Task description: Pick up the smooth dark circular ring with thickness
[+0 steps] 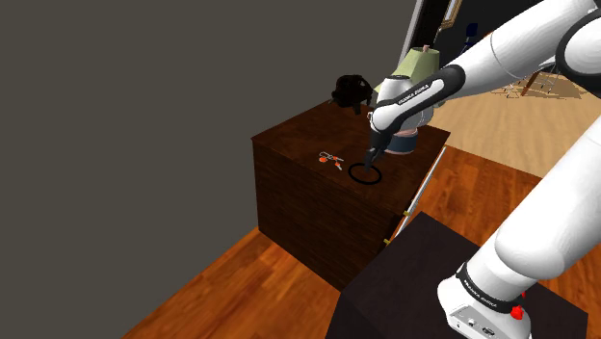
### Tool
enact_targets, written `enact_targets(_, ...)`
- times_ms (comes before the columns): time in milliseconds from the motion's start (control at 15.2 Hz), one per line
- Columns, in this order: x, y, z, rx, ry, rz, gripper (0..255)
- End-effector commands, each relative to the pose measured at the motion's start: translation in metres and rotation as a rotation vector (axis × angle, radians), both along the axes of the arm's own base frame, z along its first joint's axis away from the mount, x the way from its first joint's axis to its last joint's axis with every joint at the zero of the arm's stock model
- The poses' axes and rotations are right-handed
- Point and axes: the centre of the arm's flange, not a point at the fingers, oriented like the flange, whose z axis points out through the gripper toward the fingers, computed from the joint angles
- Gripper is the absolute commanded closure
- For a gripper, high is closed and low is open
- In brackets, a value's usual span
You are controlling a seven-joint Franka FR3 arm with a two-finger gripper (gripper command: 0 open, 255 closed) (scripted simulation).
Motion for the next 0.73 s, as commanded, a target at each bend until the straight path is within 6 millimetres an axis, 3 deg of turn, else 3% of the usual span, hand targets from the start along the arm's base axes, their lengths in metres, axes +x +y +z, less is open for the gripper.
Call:
enact_targets(0,-0.0005,-0.0001,-0.0024,0.000,-0.001,0.000,0)
enact_targets(66,-0.0009,-0.0004,-0.0019,0.000,-0.001,0.000,255)
enact_targets(660,-0.0004,-0.0001,-0.0024,0.000,-0.001,0.000,255)
